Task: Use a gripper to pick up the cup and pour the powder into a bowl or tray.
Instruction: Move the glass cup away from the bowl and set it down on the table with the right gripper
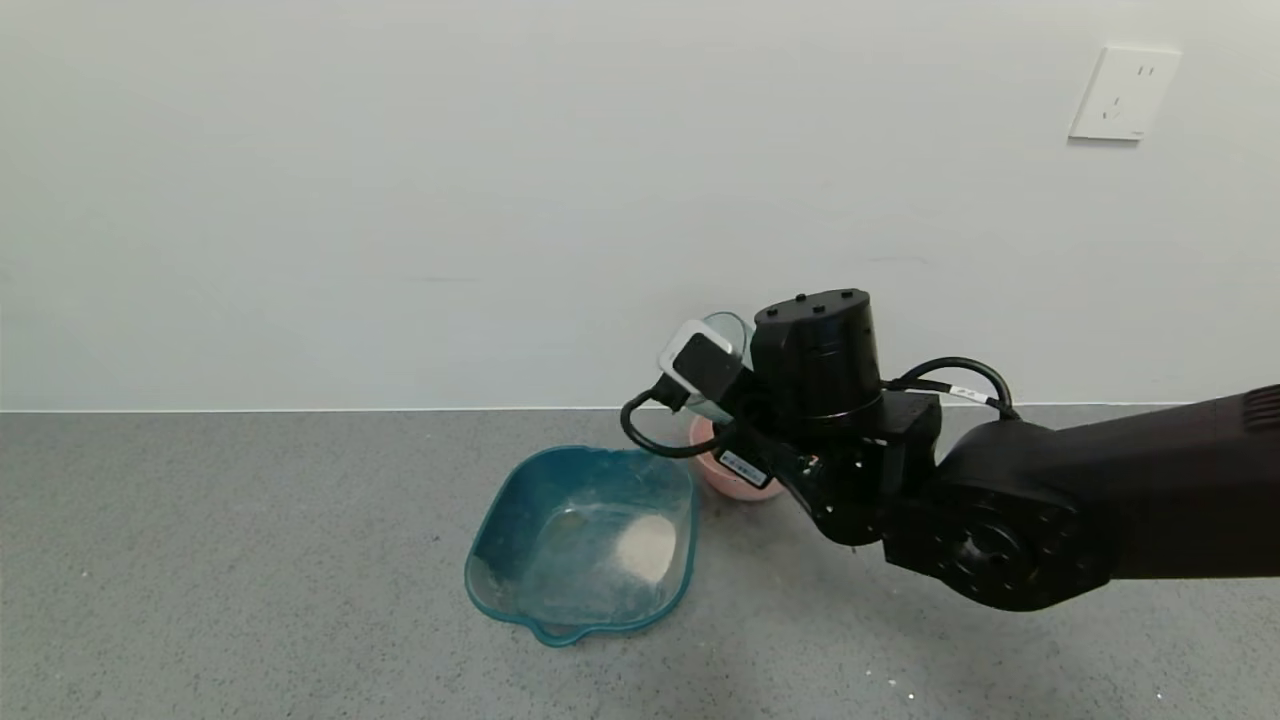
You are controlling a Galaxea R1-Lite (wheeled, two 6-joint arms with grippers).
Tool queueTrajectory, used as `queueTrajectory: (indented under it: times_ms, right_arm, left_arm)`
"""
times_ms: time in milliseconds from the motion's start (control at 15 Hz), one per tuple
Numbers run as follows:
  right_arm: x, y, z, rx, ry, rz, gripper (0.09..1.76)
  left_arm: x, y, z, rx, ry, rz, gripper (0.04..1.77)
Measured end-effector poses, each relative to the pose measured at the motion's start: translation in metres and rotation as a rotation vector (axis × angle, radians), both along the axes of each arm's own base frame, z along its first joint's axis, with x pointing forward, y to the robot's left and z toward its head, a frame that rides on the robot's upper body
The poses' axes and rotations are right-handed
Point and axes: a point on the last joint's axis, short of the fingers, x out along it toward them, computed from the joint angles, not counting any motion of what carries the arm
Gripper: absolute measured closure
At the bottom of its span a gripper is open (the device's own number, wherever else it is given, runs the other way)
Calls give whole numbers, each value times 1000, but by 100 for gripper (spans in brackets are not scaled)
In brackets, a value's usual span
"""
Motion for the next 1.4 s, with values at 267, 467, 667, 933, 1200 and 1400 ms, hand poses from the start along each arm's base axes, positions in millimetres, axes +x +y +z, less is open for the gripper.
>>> queueTrajectory:
  times_ms: [267, 467, 667, 933, 1200, 1400]
  right_arm:
    - [-7, -24, 12, 215, 41, -90, 50]
    - [-18, -48, 12, 360, 78, -164, 50]
    - [-38, -70, 9, 516, 125, -218, 50]
    - [-58, -96, 4, 739, 162, -315, 50]
    - [-68, -116, -7, 837, 183, -387, 50]
    - [-66, -127, -20, 896, 181, -377, 50]
  left_arm:
    - [0, 0, 0, 0, 0, 0, 5]
    - [0, 0, 0, 0, 0, 0, 5]
    - [0, 0, 0, 0, 0, 0, 5]
    - [0, 0, 0, 0, 0, 0, 5]
    - [0, 0, 0, 0, 0, 0, 5]
    - [0, 0, 0, 0, 0, 0, 5]
